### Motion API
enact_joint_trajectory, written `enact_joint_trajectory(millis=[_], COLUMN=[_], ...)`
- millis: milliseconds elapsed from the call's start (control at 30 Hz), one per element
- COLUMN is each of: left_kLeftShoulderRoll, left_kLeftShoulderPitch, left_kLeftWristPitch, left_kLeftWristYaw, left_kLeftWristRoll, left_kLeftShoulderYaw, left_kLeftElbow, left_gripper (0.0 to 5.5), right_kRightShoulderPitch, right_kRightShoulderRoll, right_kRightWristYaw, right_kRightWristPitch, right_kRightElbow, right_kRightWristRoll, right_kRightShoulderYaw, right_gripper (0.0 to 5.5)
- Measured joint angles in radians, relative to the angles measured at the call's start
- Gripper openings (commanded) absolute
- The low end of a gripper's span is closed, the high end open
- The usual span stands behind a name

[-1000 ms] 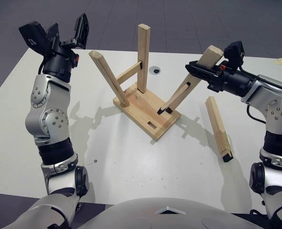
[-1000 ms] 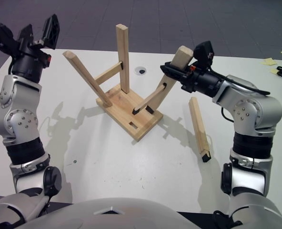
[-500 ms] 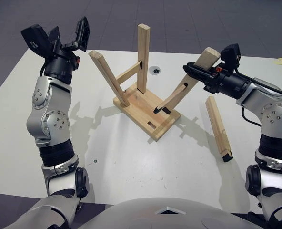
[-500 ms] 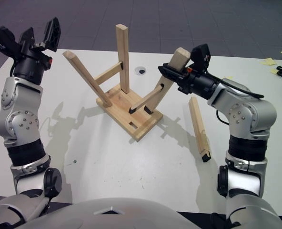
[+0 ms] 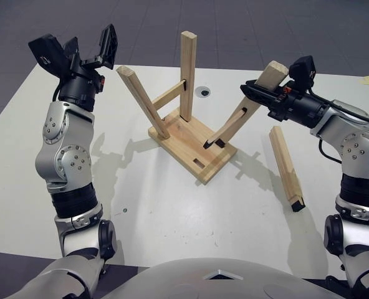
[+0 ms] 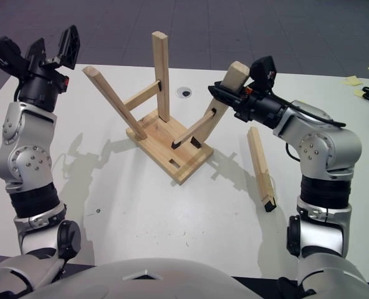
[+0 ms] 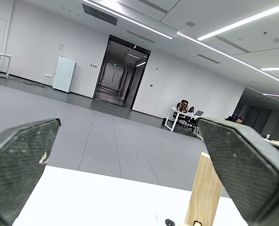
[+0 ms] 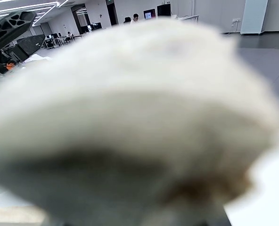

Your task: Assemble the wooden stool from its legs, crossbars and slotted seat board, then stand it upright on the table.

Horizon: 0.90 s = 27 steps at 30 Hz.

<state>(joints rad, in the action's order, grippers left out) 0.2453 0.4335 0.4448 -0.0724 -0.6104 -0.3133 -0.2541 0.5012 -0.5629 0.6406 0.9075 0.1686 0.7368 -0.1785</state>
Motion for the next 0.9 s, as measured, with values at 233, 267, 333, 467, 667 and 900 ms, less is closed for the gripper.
enact_joint_trajectory(millis=[233, 267, 333, 467, 667, 900], left_kLeftShoulderRoll=[0.0, 0.0, 0.0, 0.0, 0.0, -0.004], left_kLeftShoulderPitch=[-0.003, -0.003, -0.004, -0.006, -0.009, -0.016], left_kLeftWristPitch=[0.0, 0.0, 0.0, 0.0, 0.0, 0.0], left_kLeftWristYaw=[0.0, 0.0, 0.0, 0.0, 0.0, 0.002], left_kLeftWristRoll=[0.0, 0.0, 0.0, 0.0, 0.002, 0.008], left_kLeftShoulderYaw=[0.0, 0.0, 0.0, 0.0, 0.001, 0.003], left_kLeftElbow=[0.0, 0.0, -0.001, -0.002, -0.003, -0.007], left_gripper=[5.4, 5.4, 5.4, 5.4, 5.4, 5.4], right_kRightShoulderPitch=[-0.004, -0.008, -0.008, -0.009, -0.009, -0.001], right_kRightShoulderRoll=[-0.021, -0.022, -0.022, -0.024, -0.012, -0.001], right_kRightWristYaw=[0.013, 0.015, 0.017, 0.022, 0.004, -0.012], right_kRightWristPitch=[0.004, 0.003, -0.001, -0.003, 0.004, 0.026], right_kRightElbow=[0.0, 0.0, 0.0, 0.005, 0.013, 0.008], right_kRightWristRoll=[-0.007, -0.01, -0.011, -0.015, -0.005, 0.008], right_kRightShoulderYaw=[0.0, 0.001, 0.002, 0.007, 0.01, 0.002], right_gripper=[1.02, 1.02, 1.02, 1.02, 1.02, 1.02])
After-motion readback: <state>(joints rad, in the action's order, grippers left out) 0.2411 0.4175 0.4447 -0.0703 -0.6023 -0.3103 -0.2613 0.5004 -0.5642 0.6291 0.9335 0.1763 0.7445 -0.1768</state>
